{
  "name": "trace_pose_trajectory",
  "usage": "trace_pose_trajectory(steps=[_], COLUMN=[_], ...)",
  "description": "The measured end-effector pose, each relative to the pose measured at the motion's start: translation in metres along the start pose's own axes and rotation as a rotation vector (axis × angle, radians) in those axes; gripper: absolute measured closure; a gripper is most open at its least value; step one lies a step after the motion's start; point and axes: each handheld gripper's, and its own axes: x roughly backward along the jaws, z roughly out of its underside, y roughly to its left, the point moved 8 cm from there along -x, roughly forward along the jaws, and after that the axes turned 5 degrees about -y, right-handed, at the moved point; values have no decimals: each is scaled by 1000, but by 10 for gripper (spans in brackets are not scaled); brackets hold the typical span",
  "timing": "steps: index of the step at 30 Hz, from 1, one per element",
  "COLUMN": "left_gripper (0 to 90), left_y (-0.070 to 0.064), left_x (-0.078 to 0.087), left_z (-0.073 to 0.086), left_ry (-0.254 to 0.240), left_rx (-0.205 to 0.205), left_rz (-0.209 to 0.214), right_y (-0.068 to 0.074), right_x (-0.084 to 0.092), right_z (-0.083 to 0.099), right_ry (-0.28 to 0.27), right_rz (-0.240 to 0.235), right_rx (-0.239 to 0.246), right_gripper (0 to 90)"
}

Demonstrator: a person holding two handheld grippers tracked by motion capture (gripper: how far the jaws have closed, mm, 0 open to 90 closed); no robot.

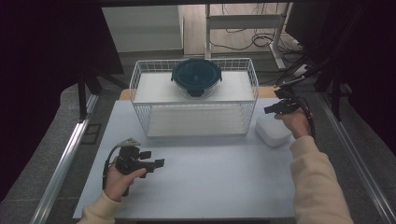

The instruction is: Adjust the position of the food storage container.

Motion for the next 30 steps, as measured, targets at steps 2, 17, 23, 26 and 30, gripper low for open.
trace_pose_trajectory(steps=[2, 17, 23, 26, 30], left_gripper=[241, 243, 243, 242, 242], left_y=[1, 2, 1, -1, -3], left_x=[0, -5, -7, -8, -8], left_z=[0, 2, 3, 4, 4], left_ry=[1, 11, 20, 24, 24], left_rx=[1, 3, 4, 3, 3], left_rz=[0, -3, 5, 8, 14], right_y=[-5, -33, -29, -29, -27], right_x=[-9, -42, -34, -30, -23], right_z=[-3, -1, 7, 14, 24], right_ry=[0, 22, 53, 69, 71], right_rz=[8, 31, 40, 39, 36], right_rx=[-12, -110, -82, -85, -76], right_gripper=[891, 892, 893, 893, 893])
